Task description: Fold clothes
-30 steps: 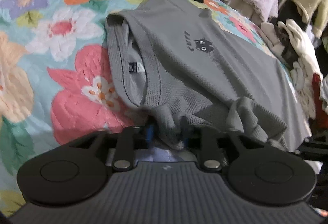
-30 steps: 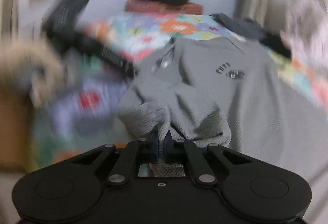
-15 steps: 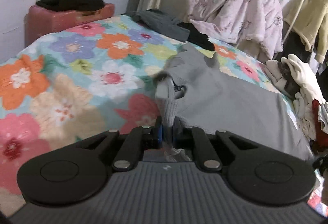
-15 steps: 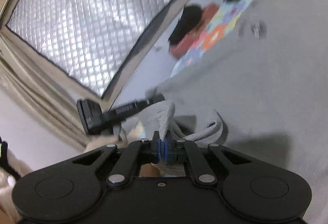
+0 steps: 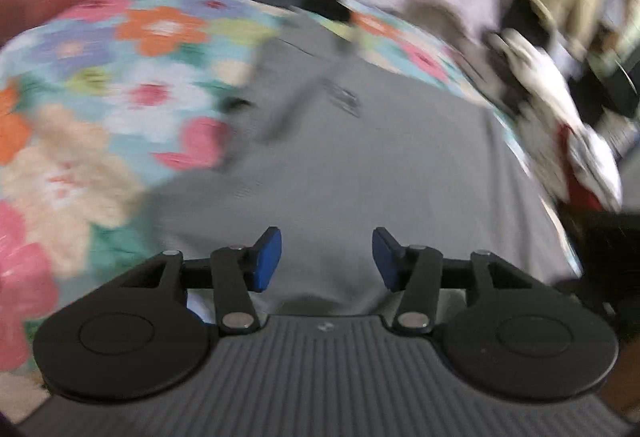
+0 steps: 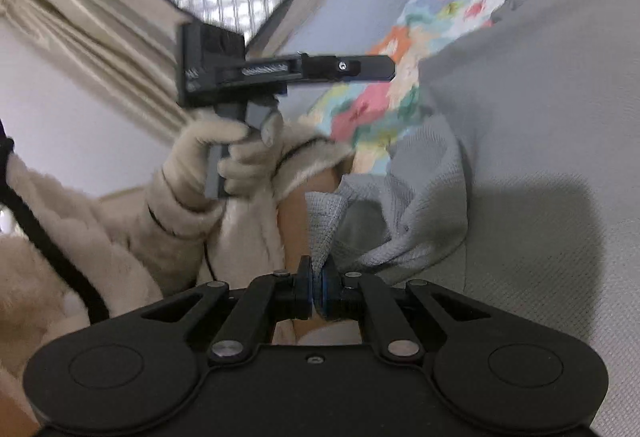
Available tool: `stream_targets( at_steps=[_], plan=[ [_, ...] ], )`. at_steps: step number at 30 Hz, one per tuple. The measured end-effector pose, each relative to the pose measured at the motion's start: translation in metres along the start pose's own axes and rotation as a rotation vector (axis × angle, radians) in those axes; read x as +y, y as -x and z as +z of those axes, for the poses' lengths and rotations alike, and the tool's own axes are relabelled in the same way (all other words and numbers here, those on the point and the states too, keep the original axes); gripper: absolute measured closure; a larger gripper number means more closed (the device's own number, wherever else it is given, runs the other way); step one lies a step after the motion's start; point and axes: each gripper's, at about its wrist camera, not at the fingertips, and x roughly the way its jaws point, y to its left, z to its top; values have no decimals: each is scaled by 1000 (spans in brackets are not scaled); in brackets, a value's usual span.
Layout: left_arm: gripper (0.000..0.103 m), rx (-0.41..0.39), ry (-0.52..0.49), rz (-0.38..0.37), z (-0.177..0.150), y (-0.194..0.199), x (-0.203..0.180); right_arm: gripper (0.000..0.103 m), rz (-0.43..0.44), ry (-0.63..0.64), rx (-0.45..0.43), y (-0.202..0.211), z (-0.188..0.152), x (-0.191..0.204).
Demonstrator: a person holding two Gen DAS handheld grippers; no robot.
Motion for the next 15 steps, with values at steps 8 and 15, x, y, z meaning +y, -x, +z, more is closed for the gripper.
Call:
stream_targets(
  at_steps=[8,15],
  plan=[
    [34,78,10,-163,-10,-34,-16,96,-24,55,159,-35,3,-4],
    [42,221,-127,-248,-36,-38,-30,96,-84,27,-2,2,-3,-9]
  ],
)
